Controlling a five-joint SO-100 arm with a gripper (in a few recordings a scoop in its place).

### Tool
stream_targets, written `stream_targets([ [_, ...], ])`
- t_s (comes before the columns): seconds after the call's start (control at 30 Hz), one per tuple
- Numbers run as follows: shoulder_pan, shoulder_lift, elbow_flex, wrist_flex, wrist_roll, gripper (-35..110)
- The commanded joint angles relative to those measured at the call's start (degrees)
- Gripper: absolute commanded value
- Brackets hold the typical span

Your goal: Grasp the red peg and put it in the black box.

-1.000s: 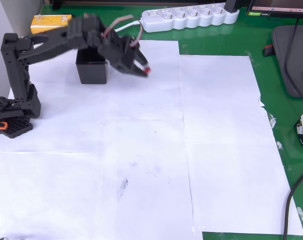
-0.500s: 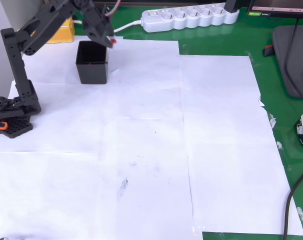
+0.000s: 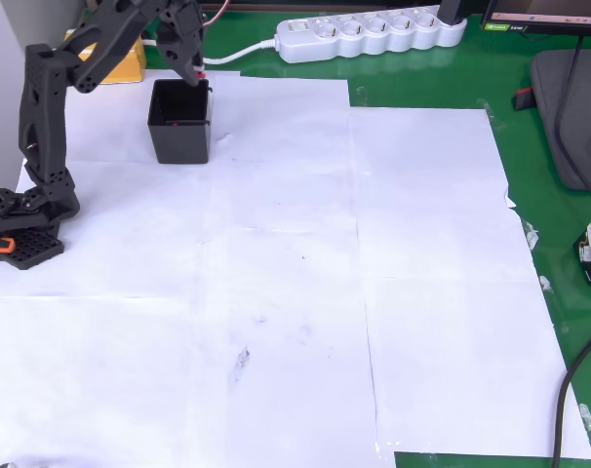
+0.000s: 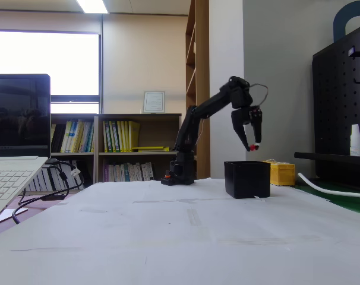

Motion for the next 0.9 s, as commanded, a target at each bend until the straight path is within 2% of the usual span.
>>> stream_targets([
  [0.0, -1.9, 0.0, 3.8, 5.2, 0.2, 0],
  [0.47, -0.4, -3.0, -8.1, 5.4, 1.2, 0],
  [0.87, -0.1, -4.6, -8.2, 5.4, 0.7, 0],
])
